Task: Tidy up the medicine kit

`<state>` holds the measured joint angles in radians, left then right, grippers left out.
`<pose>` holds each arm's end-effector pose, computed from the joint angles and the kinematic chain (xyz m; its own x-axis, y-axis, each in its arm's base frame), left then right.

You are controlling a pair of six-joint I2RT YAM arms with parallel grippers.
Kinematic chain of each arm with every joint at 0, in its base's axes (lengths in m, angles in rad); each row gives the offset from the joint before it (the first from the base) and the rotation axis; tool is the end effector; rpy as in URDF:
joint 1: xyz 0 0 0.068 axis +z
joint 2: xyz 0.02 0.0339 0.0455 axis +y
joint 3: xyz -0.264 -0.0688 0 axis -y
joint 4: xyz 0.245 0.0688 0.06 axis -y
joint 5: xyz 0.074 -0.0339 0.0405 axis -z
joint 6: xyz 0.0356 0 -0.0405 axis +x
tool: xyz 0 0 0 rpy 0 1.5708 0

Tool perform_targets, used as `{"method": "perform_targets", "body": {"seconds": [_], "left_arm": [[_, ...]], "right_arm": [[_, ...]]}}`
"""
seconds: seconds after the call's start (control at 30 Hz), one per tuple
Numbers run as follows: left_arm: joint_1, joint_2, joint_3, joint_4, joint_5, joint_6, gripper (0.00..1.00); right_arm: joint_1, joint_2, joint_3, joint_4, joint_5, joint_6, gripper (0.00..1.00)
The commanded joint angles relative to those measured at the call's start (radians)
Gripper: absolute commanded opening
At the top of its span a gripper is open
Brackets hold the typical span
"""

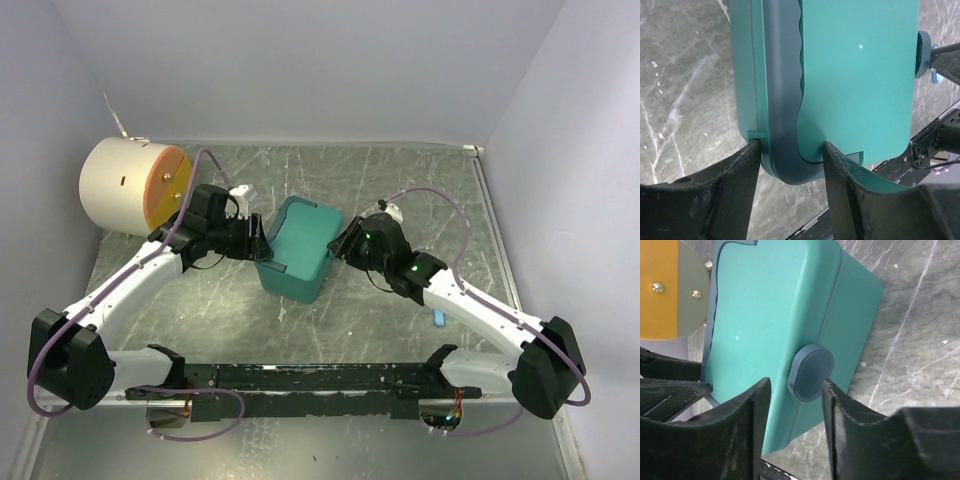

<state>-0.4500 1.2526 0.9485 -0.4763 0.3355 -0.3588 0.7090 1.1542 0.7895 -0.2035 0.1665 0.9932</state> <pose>0.2341 -0.1261 0.2724 -0.8114 0.0237 -0.5840 0.3594 0.8083 -0.4664 0.1977 0.1618 0.2649 -0.6721 0.5120 -0.5349 0.0495 0.7519 0.6574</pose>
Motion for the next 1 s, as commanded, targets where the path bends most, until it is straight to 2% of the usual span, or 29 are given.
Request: {"method": "perform_targets", "body": {"seconds": [0.0,0.23,0.43,0.83,0.9,0.97], "left_arm": [[-0.013,0.008,-0.023,-0.076,-0.019,0.024,0.61],[-0.013,0.01,-0.024,-0.076,-0.017,0.023,0.61],[-0.013,0.008,-0.024,-0.073,-0.016,0.021,0.61],[-0.013,0.004,-0.026,-0.074,-0.012,0.019,0.61],[-0.013,-0.001,-0.03,-0.07,-0.01,0.013,0.62],[-0.013,-0.002,-0.03,-0.067,-0.001,0.008,0.67]], "right_arm": [[0.004,-0.002,0.008,-0.021,0.021,-0.009,0.41],[0.003,0.031,0.004,0.013,0.025,-0.024,0.21],[0.002,0.074,0.015,0.005,0.019,-0.032,0.16],[0.003,0.043,-0.04,0.095,-0.004,-0.031,0.17],[0.003,0.01,-0.036,0.075,0.002,-0.03,0.21],[0.004,-0.028,-0.031,0.038,0.011,-0.033,0.3]]}}
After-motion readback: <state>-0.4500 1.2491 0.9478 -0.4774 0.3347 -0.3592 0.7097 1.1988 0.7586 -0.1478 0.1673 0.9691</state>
